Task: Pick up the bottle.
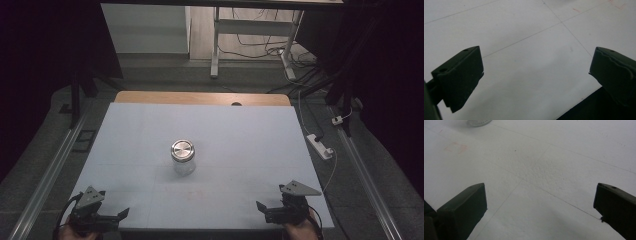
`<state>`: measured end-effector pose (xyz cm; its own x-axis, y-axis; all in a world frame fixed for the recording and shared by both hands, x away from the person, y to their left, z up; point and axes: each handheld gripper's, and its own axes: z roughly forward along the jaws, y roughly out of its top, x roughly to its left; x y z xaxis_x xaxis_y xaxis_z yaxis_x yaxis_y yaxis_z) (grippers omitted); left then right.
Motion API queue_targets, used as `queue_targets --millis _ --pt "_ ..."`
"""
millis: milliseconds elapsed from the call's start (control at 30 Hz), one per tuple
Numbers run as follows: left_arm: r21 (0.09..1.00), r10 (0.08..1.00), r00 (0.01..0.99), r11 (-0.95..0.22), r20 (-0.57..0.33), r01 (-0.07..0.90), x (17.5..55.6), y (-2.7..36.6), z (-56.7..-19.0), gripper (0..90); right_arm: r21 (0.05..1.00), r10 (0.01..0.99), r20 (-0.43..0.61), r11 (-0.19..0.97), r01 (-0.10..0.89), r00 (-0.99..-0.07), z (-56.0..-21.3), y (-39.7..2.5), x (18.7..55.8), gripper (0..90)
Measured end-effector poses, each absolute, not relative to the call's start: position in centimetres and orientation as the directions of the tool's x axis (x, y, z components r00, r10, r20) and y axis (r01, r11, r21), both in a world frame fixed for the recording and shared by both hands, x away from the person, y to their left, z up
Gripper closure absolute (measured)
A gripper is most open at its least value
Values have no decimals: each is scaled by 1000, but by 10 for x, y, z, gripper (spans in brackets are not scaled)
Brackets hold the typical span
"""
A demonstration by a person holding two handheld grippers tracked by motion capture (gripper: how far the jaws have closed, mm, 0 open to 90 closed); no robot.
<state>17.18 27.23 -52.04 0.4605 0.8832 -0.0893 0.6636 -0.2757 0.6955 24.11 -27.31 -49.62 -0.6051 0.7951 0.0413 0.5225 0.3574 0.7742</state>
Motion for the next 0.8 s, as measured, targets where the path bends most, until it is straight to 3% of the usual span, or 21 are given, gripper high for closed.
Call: queue_targets --millis 800 --pt "712 865 485 -260 -129 652 173 275 -520 0 770 799 81 329 547 -595 -496 -276 244 0"
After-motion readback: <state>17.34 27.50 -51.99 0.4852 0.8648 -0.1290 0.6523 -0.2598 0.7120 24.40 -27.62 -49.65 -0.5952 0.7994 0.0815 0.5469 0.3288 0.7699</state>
